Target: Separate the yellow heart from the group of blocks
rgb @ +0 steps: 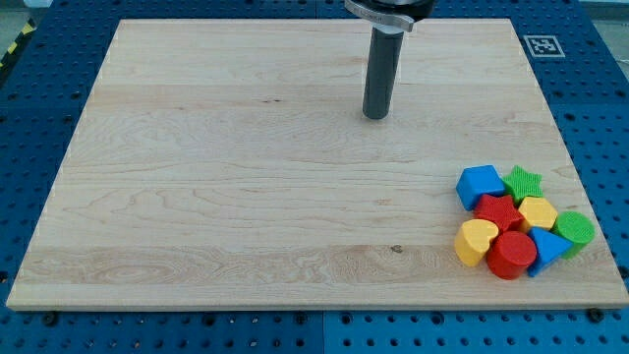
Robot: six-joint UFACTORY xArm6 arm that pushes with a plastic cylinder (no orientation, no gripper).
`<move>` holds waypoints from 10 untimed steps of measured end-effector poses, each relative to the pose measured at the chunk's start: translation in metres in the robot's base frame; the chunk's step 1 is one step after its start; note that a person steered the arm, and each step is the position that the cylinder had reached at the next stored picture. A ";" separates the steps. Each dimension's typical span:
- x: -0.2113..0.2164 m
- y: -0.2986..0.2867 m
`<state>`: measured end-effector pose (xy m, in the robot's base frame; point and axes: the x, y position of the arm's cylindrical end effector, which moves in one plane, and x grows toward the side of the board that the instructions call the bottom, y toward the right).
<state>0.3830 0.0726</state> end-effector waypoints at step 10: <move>0.235 0.240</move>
<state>0.6177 0.3122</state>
